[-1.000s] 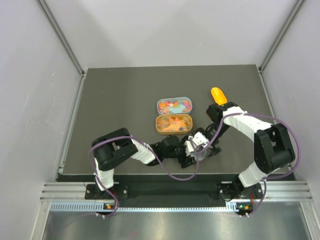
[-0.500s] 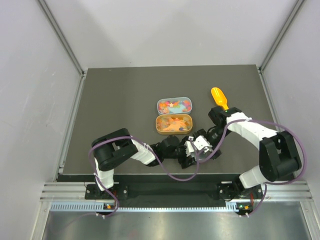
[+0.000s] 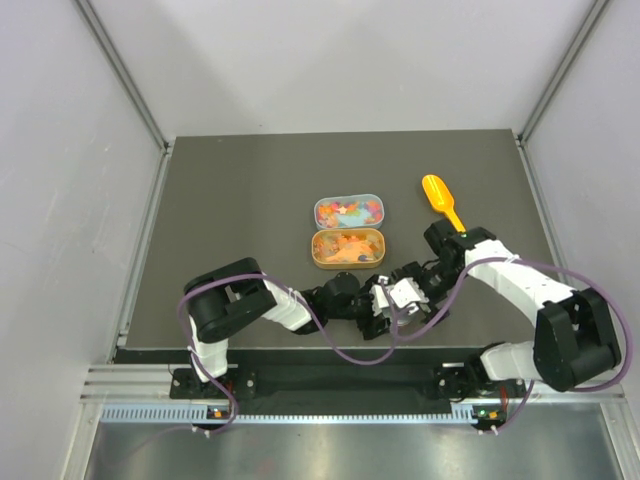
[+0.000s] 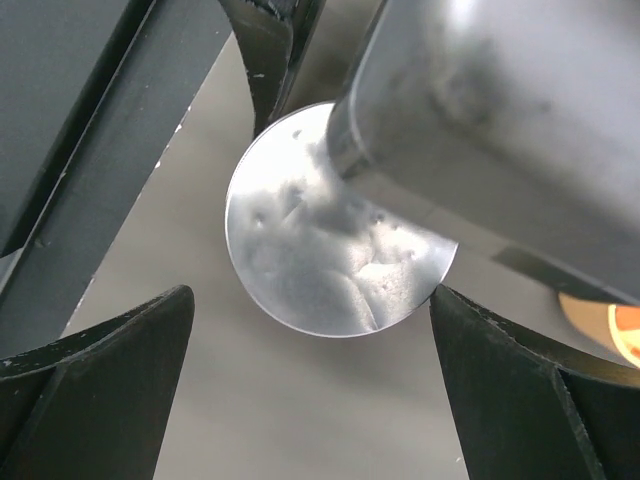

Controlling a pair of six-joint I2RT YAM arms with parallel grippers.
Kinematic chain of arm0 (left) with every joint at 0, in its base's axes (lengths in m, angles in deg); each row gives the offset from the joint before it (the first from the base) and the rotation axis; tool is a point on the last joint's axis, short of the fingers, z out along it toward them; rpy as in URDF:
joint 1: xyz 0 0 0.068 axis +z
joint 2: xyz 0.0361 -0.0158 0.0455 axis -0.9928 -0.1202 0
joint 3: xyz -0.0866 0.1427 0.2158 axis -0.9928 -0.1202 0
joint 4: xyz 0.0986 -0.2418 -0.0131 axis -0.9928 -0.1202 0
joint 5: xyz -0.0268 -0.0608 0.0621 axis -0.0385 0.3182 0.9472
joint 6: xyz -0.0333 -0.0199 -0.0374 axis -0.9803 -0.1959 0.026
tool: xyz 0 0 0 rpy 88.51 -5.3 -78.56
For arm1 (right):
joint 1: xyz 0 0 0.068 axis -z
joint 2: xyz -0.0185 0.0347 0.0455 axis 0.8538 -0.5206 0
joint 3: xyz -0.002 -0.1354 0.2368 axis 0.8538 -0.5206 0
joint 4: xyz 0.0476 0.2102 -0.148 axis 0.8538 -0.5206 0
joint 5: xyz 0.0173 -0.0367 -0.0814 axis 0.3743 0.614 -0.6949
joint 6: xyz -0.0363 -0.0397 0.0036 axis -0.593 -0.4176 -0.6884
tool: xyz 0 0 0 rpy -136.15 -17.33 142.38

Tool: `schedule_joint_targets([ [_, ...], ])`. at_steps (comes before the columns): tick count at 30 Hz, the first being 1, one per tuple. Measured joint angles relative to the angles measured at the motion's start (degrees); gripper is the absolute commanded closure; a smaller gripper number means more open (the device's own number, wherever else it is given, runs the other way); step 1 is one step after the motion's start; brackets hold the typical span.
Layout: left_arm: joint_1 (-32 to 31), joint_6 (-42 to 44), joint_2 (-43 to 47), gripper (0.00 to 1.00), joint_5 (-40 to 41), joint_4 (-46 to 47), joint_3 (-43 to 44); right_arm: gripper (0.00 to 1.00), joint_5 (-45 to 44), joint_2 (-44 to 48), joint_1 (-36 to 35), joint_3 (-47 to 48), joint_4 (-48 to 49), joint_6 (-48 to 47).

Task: Pack the candies
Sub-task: Screw the bottle lid onto the packing bottle.

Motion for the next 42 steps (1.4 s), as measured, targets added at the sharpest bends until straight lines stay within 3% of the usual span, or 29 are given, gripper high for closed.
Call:
schedule_joint_targets([
  [13, 0.00, 0.07, 0.15, 0.65, -0.33, 0.35, -0.44, 0.00, -4.48, 6.25, 0.02, -2.91, -0.98, 5.79],
  [32, 0.28, -0.28, 0.15, 0.65, 0.46, 0.37, -0.44, 0.00, -7.34, 14.43, 0.17, -1.99, -14.16, 13.99],
  [38, 0.31, -0.35, 0.15, 0.65, 0.55, 0.37, -0.44, 0.00, -8.55, 10.36, 3.30, 0.44, -13.90, 13.84],
  [42, 0.35, -0.39, 0.24, 0.65, 0.72, 0.33, -0.44, 0.00, -8.46, 0.48, 6.80, 3.76, -11.96, 12.72],
])
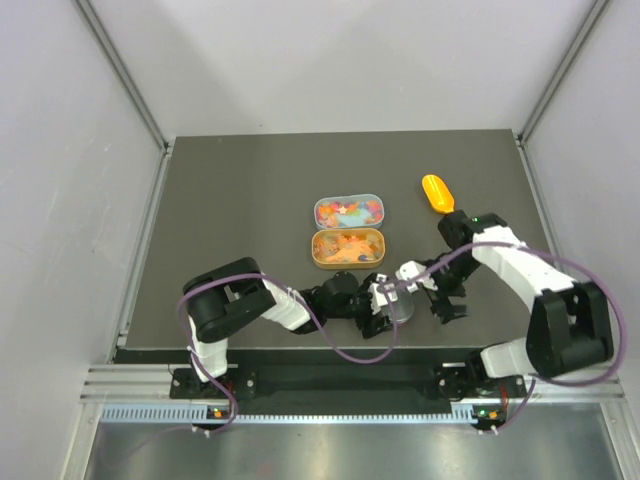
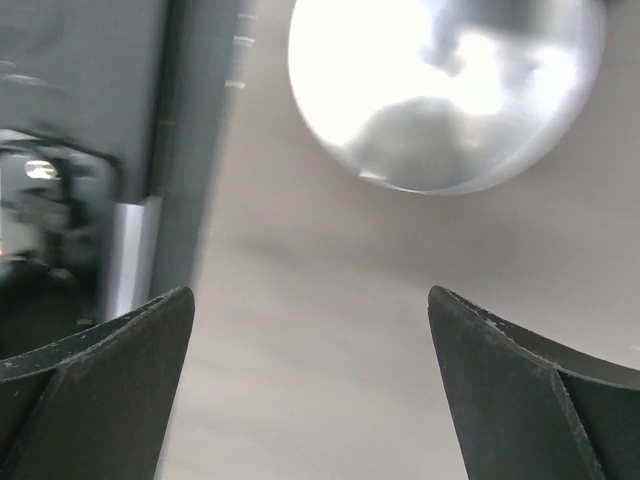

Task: Pack the candies
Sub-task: Screw the bottle lid onto the packing bottle.

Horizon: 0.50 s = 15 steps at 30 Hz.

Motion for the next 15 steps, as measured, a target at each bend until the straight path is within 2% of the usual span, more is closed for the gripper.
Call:
schedule_joint_targets([
  [3, 0.02, -0.02, 0.00, 0.65, 0.11, 0.02, -0.02, 0.00, 0.15, -6.47, 1.07, 3.80, 2.73, -0.76],
  [8, 0.04, -0.04, 0.02, 0.65, 0.20, 0.04, -0.07, 0.01, 1.66, -11.54, 1.20, 9.22, 5.11, -2.34],
  [15, 0.15, -0.09, 0.02, 0.65, 0.20, 0.13, -0.11, 0.00, 7.10, -15.87, 0.74, 14.51, 1.88, -7.41],
])
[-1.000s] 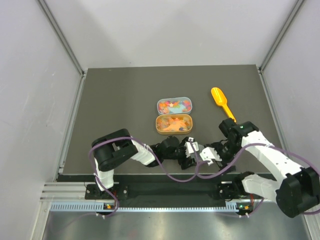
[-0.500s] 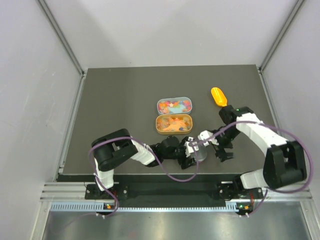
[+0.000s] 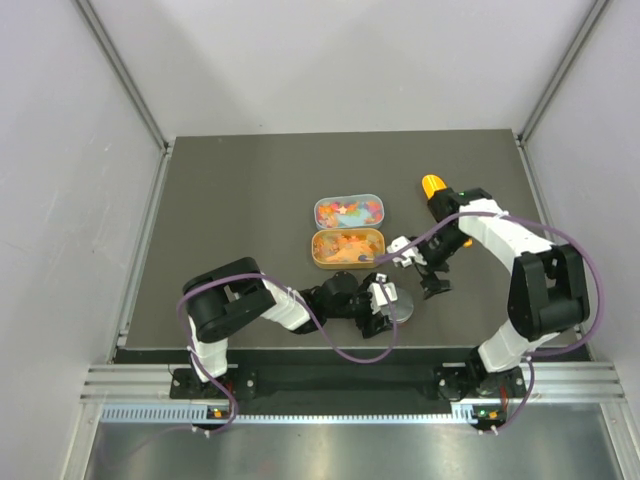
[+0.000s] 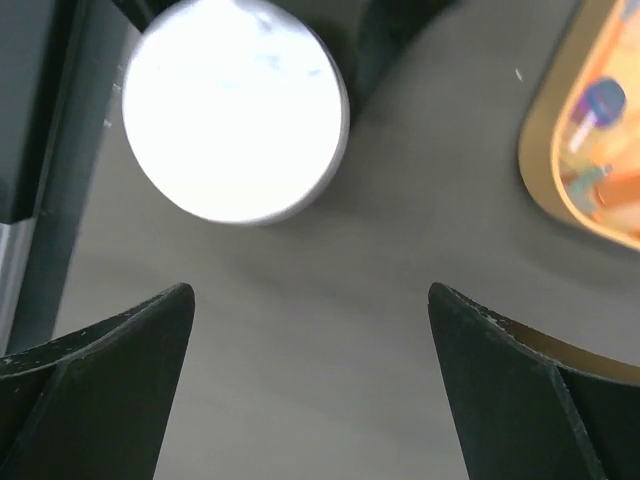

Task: Pack the candies
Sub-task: Screw the bottle lid onto the packing bottle.

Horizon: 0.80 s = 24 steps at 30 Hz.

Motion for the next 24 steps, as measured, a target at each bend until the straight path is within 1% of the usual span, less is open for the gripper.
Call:
schedule_joint_targets([
  [6, 0.13, 0.00, 0.00, 0.65, -0.02, 0.00, 0.02, 0.00, 3.13, -1.90, -3.82, -0.26, -2.64, -4.68],
  [10, 0.17, -0.02, 0.00, 0.65, 0.00, 0.00, 0.02, 0.00, 4.15, -1.90, -6.01, -0.83, -3.48, -5.64],
  [19, 0.22, 0.00, 0.00, 0.65, 0.00, 0.02, 0.02, 0.00, 4.59, -1.88, -7.69, -2.38, -4.00, -5.60],
  [24, 0.22, 0.04, 0.00, 0.65, -0.02, 0.11, -0.04, 0.00, 5.18, -0.59, -7.74, -4.17, -2.34, -5.05],
])
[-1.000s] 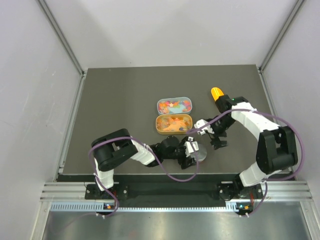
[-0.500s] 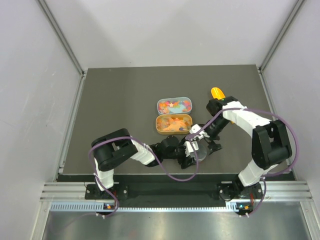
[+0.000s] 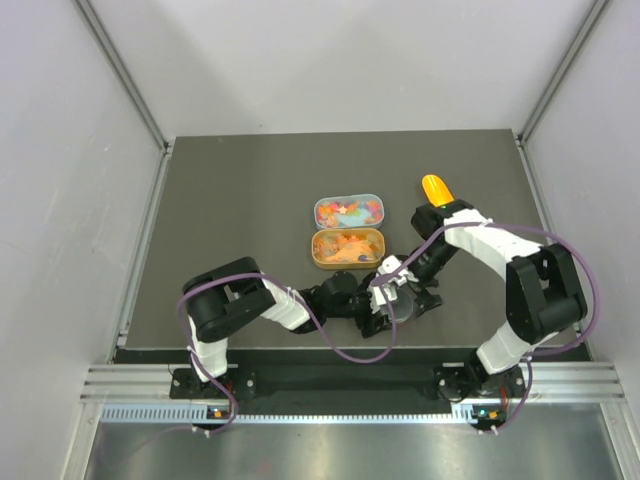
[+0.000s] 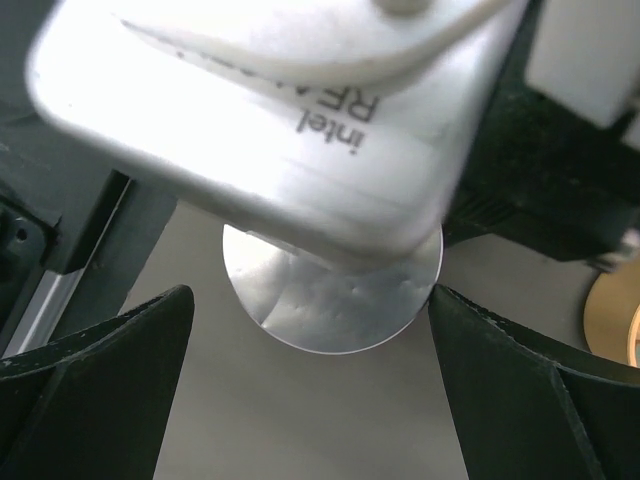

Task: Pack the candies
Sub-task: Screw the bottle lid onto the packing bottle.

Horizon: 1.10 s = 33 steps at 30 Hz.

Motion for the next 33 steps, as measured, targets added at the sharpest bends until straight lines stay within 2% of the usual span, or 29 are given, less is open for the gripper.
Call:
schedule_joint_targets([
  [19, -0.35, 0.55, 0.00, 0.66, -1.57, 0.11, -0.11, 0.00, -3.96, 13.35, -0.11, -10.54, 8.37, 6.91],
  [25, -0.35, 0.52, 0.00, 0.66, -1.57, 0.11, -0.11, 0.00, -5.31, 15.98, -0.11, -11.04, 7.23, 8.72],
  [33, 0.11, -0.24, 0.00, 0.66, 0.17, 0.20, -0.09, 0.00, -4.81, 18.49, -0.59, -11.37, 0.11, 11.58],
])
